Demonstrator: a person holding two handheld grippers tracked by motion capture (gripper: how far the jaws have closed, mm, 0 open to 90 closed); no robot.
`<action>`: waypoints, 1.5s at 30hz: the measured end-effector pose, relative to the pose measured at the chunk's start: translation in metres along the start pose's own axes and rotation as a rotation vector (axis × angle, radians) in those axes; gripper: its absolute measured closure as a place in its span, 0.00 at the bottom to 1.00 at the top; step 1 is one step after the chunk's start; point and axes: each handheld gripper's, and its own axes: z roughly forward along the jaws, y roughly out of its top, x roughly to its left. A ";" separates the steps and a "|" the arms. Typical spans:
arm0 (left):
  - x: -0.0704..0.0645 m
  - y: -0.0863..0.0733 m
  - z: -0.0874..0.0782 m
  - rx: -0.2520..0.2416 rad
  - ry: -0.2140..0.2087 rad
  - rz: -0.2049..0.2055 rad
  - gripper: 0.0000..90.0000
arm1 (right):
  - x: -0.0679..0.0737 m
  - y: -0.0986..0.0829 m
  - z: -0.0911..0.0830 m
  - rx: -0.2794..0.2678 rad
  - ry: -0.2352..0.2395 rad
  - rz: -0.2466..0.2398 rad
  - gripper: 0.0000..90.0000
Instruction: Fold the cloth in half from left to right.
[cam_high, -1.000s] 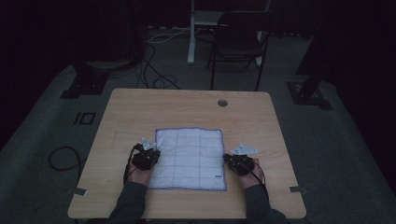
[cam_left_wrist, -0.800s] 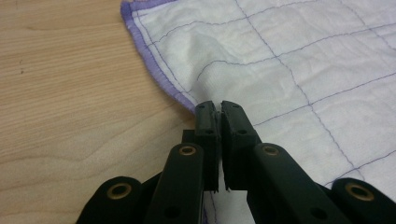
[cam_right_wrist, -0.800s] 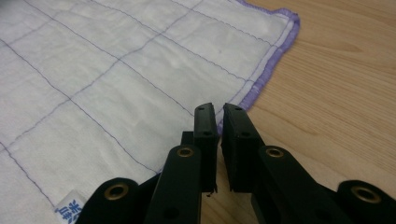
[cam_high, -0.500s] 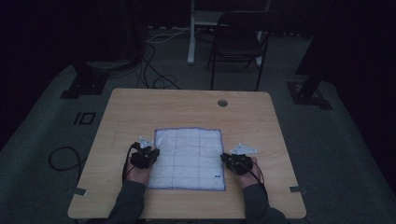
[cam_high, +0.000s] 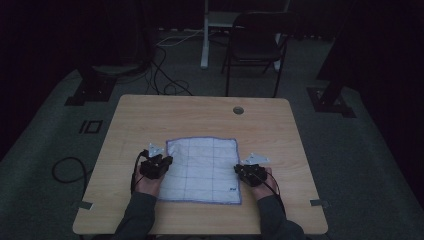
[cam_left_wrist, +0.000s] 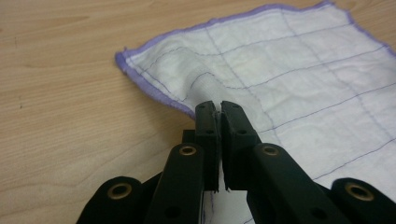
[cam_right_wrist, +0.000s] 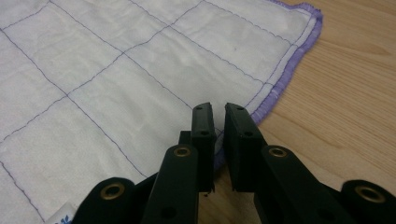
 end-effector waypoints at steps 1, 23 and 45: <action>-0.001 0.001 -0.001 -0.007 -0.006 0.001 0.97 | 0.000 0.000 0.000 0.001 0.000 0.001 0.92; -0.008 0.018 -0.007 -0.057 -0.110 -0.001 0.97 | -0.003 -0.001 -0.002 0.007 0.005 0.024 0.91; -0.024 0.038 -0.009 -0.088 -0.201 0.031 0.97 | -0.005 -0.001 -0.002 0.008 0.018 0.037 0.91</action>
